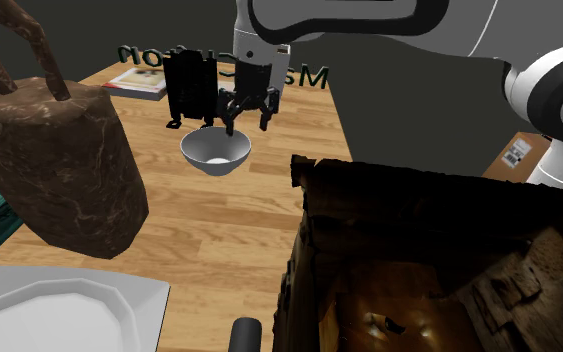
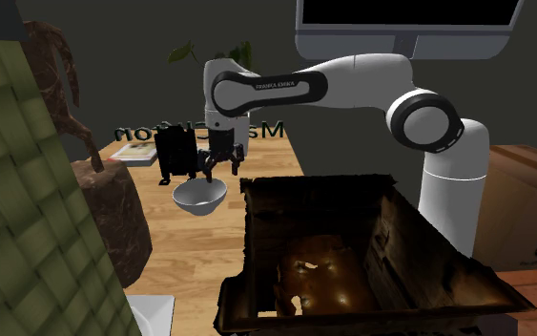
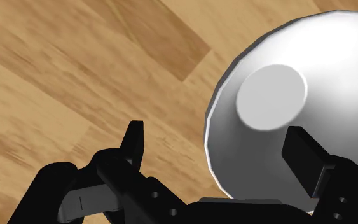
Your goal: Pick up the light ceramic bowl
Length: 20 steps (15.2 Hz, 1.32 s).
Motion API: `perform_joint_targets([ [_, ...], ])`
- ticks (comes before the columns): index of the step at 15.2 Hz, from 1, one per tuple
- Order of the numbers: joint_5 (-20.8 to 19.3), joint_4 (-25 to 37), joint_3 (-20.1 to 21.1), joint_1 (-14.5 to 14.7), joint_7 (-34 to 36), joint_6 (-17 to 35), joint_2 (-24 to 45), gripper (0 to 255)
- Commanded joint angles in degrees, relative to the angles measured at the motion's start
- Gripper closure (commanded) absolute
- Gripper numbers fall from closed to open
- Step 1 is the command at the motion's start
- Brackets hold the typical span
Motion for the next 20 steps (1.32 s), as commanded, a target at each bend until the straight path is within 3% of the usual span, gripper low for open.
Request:
perform_joint_targets([
  [1, 0.01, -0.34, -0.01, -0.02, -0.04, 0.35, -0.01, 0],
  [2, 0.03, -0.41, -0.01, -0.02, -0.05, 0.35, -0.08, 255],
  [11, 0.01, -0.34, -0.01, -0.01, -0.04, 0.35, -0.01, 255],
  [20, -0.48, 8.40, 0.13, 0.38, 0.72, -7.06, 1.34, 255],
])
